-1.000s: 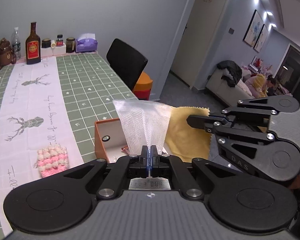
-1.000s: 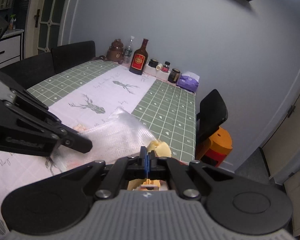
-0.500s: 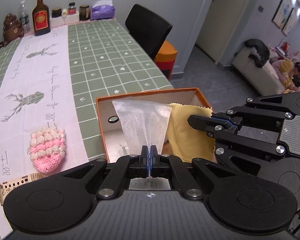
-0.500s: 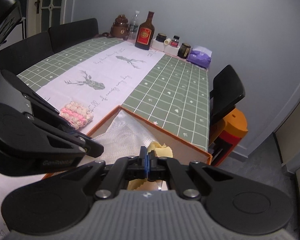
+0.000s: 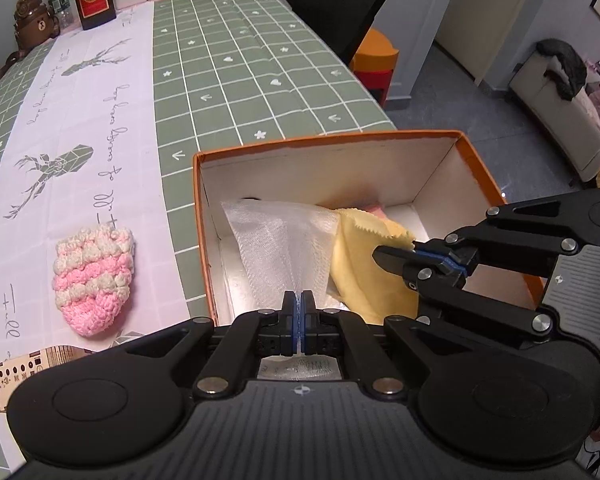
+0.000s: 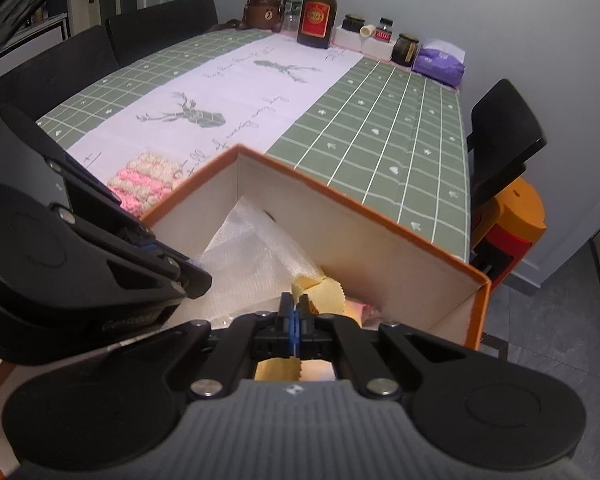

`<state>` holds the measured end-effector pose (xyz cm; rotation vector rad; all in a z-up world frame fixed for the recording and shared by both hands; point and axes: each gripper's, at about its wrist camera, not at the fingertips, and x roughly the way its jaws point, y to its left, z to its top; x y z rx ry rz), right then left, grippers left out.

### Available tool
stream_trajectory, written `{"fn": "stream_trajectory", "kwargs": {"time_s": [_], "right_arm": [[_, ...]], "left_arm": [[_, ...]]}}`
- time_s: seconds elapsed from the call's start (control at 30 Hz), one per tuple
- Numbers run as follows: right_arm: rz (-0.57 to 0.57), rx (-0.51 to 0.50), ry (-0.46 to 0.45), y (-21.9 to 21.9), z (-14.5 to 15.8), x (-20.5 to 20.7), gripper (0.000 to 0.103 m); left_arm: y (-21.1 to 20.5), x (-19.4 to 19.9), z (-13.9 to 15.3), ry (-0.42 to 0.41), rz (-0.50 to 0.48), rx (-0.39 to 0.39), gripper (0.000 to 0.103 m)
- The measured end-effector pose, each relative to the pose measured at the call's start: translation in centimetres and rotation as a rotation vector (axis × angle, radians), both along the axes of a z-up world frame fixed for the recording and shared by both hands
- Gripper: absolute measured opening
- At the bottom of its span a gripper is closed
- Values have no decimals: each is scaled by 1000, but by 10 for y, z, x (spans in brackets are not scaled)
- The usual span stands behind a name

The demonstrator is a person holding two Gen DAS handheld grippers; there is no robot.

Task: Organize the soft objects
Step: 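Lower the yellow cloth and mesh bag into the orange box and open both tools, then withdraw both tools from the orange box back over the table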

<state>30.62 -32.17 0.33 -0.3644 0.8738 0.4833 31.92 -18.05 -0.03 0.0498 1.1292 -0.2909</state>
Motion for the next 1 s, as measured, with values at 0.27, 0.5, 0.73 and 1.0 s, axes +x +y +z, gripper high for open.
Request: {"fn": "stream_trajectory", "kwargs": {"time_s": [0.27,0.5,0.73,1.0], "right_arm": [[10,-14,55,0,-20,11,0],[1,-25,63,0,-18,11,5],[-18,-40,38,0,-7,3,31],[-28,-55,1,3,14,-10,41]], "left_arm": [[-1,6,-8,45,6,32,2],[5,6,-4,42,32,-2,20],[10,-2,5,15,71,-50,43],[27,-14,18,4,128,-149,50]]}}
